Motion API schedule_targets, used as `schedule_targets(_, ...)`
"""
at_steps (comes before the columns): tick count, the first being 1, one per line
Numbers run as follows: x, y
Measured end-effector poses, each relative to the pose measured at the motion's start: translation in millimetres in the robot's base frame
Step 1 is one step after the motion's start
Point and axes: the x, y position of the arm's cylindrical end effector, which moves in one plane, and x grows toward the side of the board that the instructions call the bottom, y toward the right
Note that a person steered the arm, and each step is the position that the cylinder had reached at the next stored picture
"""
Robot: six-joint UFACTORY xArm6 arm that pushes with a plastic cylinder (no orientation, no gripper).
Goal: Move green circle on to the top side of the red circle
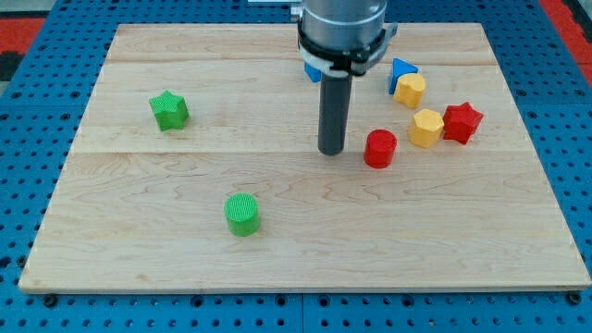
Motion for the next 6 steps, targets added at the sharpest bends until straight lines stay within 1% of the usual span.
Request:
schedule_targets(1, 29.0, 13.8)
schedule_targets(2, 22.7, 62.0)
schedule_targets(3, 0.5, 87.3)
schedule_targets(4, 73.1, 78.2)
schedule_targets(5, 141.6, -1.7)
schedule_targets(6, 112.7, -110.1)
